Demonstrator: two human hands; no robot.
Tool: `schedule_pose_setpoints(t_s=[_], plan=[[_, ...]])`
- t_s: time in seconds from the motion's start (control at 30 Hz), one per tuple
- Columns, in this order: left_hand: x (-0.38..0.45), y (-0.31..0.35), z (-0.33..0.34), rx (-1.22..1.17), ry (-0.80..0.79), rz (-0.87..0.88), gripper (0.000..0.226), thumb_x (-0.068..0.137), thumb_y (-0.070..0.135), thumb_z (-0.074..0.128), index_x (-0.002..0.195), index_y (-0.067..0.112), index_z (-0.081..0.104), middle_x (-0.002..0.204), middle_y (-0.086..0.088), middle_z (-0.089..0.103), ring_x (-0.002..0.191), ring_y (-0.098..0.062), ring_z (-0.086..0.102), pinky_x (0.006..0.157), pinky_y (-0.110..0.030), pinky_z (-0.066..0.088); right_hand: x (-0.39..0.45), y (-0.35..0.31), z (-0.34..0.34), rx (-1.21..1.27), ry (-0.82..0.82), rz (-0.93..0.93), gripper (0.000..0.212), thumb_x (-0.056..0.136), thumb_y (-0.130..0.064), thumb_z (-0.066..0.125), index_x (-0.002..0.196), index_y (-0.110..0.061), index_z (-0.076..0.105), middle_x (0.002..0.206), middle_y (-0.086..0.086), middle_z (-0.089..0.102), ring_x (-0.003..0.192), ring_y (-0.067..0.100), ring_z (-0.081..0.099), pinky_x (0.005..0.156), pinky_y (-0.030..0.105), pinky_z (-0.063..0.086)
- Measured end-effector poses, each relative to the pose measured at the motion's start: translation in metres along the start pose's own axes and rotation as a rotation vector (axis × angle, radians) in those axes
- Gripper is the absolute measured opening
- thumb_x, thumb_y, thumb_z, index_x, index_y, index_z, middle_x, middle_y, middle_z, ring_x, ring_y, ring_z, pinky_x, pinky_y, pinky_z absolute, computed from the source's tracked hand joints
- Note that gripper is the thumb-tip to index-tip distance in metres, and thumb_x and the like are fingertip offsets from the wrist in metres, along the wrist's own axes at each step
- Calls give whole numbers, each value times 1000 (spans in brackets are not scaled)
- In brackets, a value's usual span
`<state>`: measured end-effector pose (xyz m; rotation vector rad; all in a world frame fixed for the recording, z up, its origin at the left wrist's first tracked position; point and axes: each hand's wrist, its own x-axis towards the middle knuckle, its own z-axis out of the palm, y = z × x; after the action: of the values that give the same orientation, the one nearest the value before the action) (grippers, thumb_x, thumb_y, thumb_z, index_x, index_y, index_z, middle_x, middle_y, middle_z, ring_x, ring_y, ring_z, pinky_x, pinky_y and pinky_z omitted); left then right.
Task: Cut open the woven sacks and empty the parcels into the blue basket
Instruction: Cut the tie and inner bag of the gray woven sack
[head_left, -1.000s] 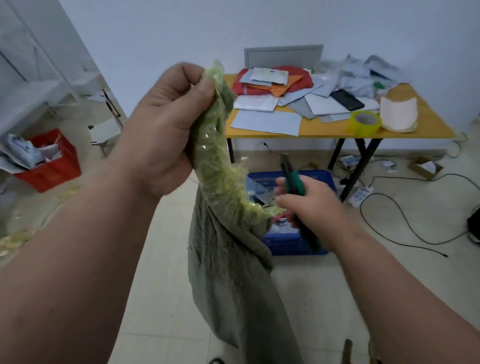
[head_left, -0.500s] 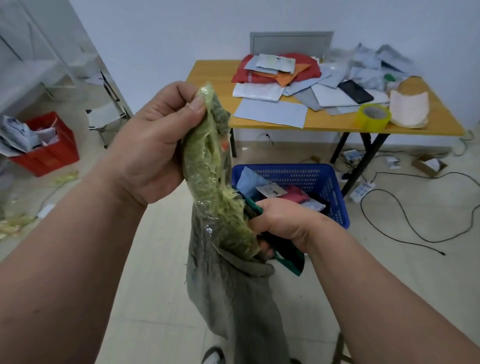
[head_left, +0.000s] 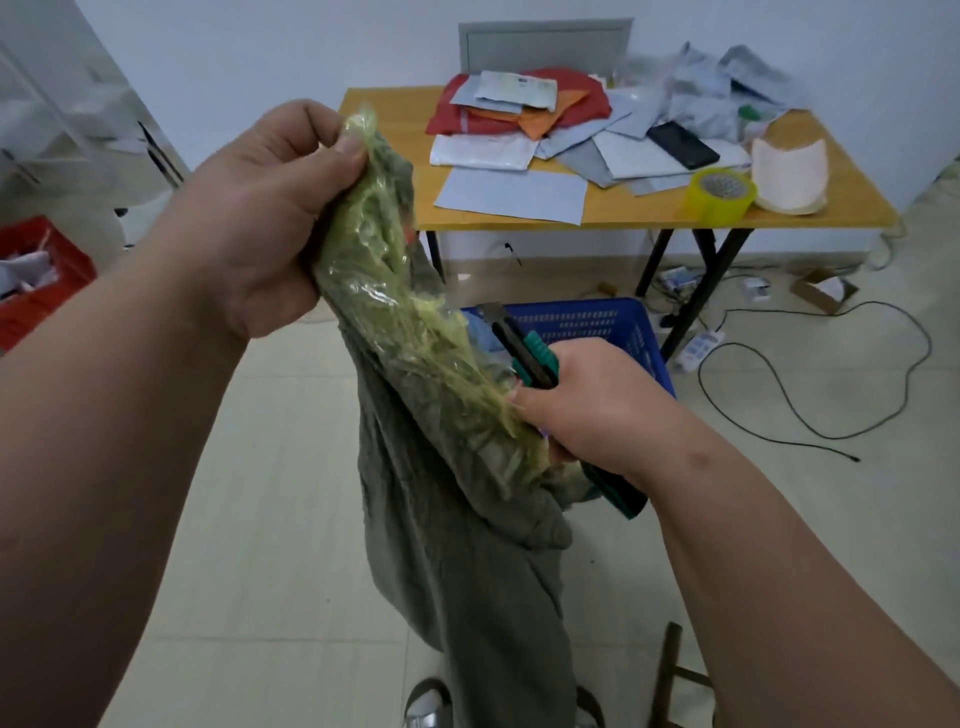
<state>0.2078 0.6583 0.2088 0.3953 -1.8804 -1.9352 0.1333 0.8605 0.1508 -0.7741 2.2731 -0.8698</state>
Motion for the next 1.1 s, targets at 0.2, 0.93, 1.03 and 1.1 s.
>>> schedule_pose_setpoints(t_s=[0.2, 0.93, 1.03, 1.1], plan=[[9, 36, -30, 62, 172, 155, 8, 96, 20, 54, 95, 12, 56, 93, -9, 66, 89, -29, 68, 78, -52, 58, -5, -16, 20, 882, 72, 43, 17, 89, -9, 65, 76, -10, 54, 60, 3, 52, 44, 14, 50, 45, 26, 46], [-155, -133, 16, -367, 415, -645, 20, 99, 20, 51, 107, 8, 65, 89, -7, 74, 73, -13, 71, 63, -26, 57, -20, 9, 132, 883, 65, 404, 9, 87, -2, 60, 79, -6, 58, 59, 7, 52, 46, 15, 48, 47, 29, 44], [-153, -125, 16, -427, 421, -624, 16, 99, 6, 47, 99, 3, 63, 72, -8, 73, 57, -14, 70, 48, -23, 54, -19, 11, 125, 734, 85, 359, 13, 88, -5, 61, 78, -9, 54, 61, 8, 52, 46, 16, 47, 45, 28, 43], [-152, -122, 13, -424, 410, -622, 19, 99, 4, 44, 99, 1, 62, 67, -8, 73, 54, -15, 70, 44, -22, 52, -16, 13, 120, 665, 117, 352, 15, 89, -6, 62, 77, -10, 54, 62, 9, 55, 45, 16, 48, 45, 27, 43]])
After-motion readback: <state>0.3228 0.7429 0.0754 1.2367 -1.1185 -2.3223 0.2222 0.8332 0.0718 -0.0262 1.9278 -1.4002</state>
